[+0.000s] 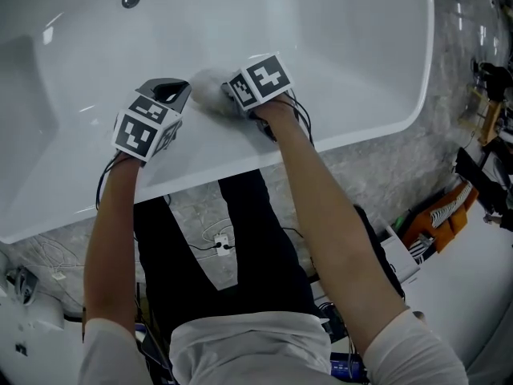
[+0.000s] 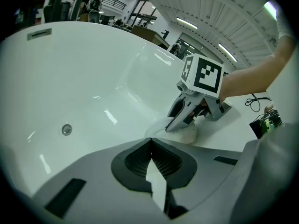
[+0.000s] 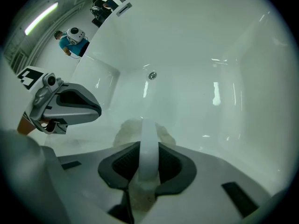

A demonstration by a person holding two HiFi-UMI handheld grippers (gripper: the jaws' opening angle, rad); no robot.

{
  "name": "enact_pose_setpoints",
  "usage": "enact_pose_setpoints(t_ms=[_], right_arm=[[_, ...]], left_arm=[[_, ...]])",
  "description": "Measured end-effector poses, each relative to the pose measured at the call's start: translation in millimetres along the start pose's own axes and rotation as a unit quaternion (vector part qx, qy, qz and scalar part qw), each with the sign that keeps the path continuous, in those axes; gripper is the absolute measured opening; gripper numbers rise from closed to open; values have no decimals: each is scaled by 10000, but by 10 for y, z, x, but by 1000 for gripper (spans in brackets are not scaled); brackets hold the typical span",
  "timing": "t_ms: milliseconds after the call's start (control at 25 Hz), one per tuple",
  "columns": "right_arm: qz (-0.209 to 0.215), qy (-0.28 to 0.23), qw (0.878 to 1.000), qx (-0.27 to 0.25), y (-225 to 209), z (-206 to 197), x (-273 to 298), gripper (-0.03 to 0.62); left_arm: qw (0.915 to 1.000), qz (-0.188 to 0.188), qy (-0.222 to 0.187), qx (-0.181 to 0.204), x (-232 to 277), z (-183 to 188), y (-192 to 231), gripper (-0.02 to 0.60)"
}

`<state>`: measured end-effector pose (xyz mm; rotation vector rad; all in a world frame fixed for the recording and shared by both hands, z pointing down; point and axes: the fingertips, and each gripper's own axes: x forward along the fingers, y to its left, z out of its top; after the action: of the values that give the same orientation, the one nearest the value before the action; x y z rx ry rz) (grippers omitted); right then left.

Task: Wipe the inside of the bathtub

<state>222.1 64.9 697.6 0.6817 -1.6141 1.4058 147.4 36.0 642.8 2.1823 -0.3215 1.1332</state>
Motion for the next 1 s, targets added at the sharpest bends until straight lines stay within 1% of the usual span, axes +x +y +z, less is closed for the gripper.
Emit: enact_pose_setpoints(t_ms=[280,480,760,840,960,1000], right_arm=[[-203,68,9998,58,-568,-181,-300,100],[-276,60,9996,74,-870,-301,-503,100],[-425,150,9989,113,-1270,-428,-716,100],[-498,176,9985,163,-1516,-496,-829,100],[-577,216,9978,231,-2129,-623,-1044,100],[-608,226,9976,244,-2268,-657,-1095,100]], left_arm=[[9997,-193,-26,112,353,303,-305,11],[9992,-277,31,273,579,508,-499,11],[9982,-487,7,347,874,800,-678,11],[9973,-600,47,409,1041,946,-812,11],[9959,-745,118,492,1493,1289,-1073,11],[9956,-781,135,501,1597,1356,-1133,12]])
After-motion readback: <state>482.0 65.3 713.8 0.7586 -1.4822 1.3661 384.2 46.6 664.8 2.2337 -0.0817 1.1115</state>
